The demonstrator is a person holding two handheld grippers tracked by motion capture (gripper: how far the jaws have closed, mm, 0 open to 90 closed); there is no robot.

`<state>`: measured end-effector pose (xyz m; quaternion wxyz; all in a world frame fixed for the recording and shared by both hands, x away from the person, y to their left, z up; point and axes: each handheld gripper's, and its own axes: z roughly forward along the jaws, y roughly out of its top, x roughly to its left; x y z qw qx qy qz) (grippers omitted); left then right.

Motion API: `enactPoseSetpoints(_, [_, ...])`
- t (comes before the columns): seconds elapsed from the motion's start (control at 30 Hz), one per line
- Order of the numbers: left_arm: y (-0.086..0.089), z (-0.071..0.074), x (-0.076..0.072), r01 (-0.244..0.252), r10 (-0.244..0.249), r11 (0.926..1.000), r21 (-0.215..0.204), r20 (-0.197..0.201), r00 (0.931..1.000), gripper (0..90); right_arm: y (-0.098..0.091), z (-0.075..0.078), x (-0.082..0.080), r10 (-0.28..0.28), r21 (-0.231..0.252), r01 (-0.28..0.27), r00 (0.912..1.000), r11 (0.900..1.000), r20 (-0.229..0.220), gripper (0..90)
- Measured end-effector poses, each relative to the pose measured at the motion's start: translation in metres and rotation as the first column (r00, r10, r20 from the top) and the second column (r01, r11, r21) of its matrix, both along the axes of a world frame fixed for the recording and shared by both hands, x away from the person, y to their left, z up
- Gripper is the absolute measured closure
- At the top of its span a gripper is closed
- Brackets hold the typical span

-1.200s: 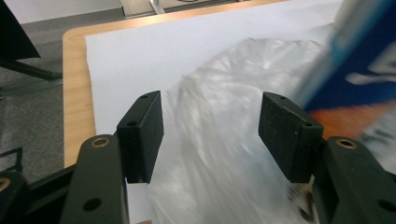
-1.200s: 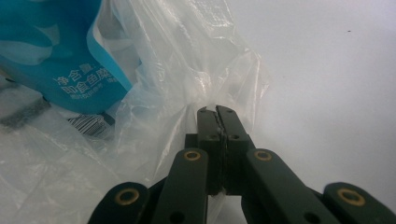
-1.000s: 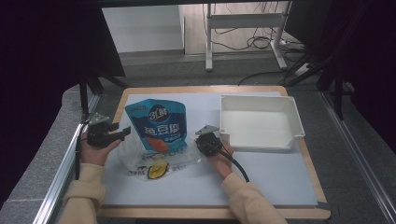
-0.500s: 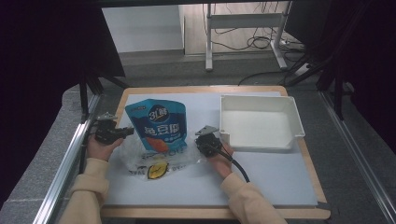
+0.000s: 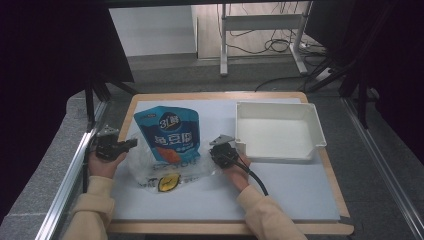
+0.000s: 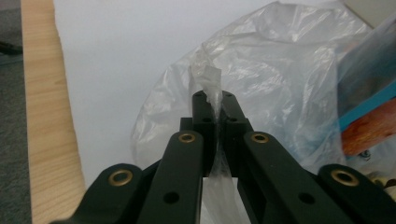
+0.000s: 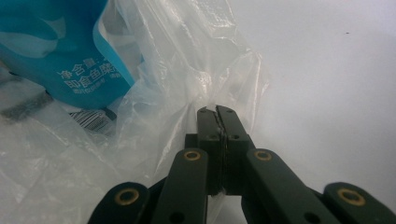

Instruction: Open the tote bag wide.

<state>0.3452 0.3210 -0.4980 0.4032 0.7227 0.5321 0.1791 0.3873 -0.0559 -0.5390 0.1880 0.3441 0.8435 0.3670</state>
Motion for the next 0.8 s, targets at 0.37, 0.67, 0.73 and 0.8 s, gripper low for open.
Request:
enactPoseSetpoints(0.37, [0.01, -0.02, -0.006, -0.04, 0.041, 0.9989, 0.023, -0.057, 0.9975, 89.0, -0.002, 0.001, 0.002, -0.005, 0.002, 0.005, 1.0, 1.0, -0.006, 88.5])
enactPoseSetpoints(0.67, [0.001, -0.043, -0.001, -0.018, 0.027, 0.9978, 0.064, -0.135, 0.9904, 89.1, -0.004, 0.001, 0.002, -0.008, -0.007, 0.008, 1.0, 0.9999, -0.002, 88.5])
enactPoseSetpoints(0.73, [-0.002, -0.046, 0.0, -0.012, 0.023, 0.9972, 0.074, -0.142, 0.9896, 89.1, -0.005, 0.001, 0.002, -0.009, -0.006, 0.009, 1.0, 0.9999, -0.001, 88.5])
enactPoseSetpoints(0.8, [-0.002, -0.046, 0.0, -0.012, 0.023, 0.9973, 0.072, -0.144, 0.9893, 89.1, -0.005, 0.001, 0.002, -0.008, -0.007, 0.008, 1.0, 0.9999, 0.001, 88.5])
